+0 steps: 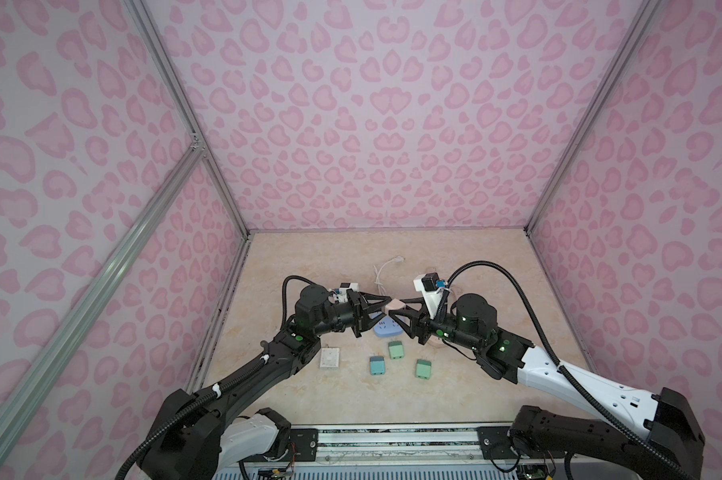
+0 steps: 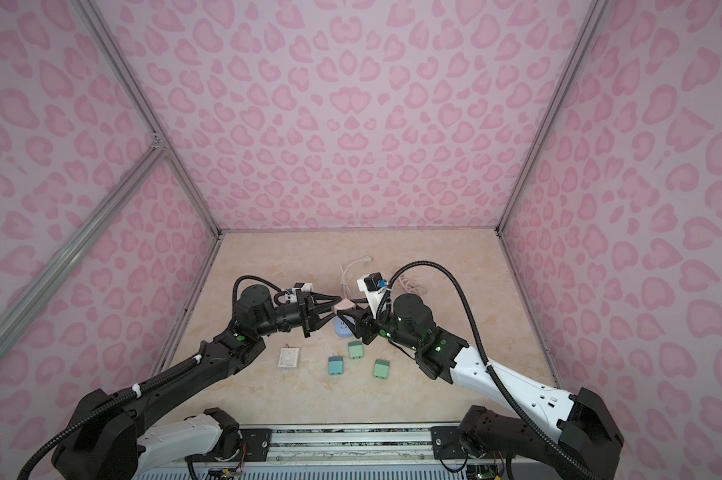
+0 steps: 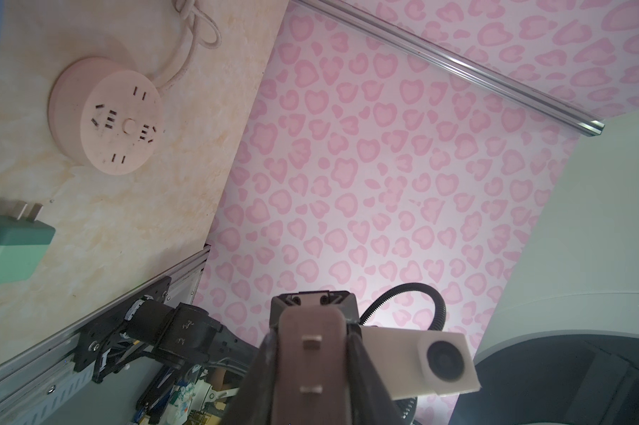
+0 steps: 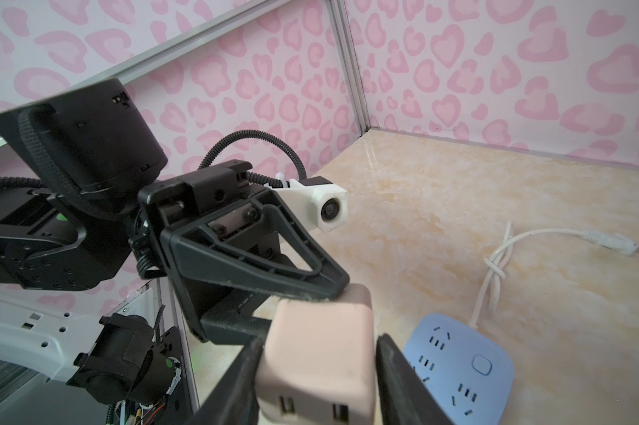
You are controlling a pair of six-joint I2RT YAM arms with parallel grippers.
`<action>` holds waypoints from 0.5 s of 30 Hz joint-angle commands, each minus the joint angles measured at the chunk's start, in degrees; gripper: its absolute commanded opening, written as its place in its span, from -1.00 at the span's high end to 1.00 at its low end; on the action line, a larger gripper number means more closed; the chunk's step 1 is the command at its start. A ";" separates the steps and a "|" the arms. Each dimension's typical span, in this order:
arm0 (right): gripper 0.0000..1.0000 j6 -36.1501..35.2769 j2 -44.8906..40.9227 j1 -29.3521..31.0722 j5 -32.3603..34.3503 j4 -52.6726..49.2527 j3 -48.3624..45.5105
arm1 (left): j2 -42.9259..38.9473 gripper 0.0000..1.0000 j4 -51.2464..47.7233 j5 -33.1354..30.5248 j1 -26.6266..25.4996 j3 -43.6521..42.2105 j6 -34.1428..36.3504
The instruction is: Insert the plug
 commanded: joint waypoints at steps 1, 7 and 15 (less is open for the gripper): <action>0.11 0.13 0.07 0.17 0.87 0.74 -0.48 | -0.49 0.94 3.15 0.18 0.08 -0.18 0.23; 0.51 0.36 0.58 0.19 1.12 2.23 -0.67 | -0.41 0.94 2.93 0.19 0.09 -0.08 0.47; 1.00 3.23 1.07 0.08 3.62 1.20 -0.34 | -2.10 -0.38 -17.98 -0.43 2.45 4.93 14.04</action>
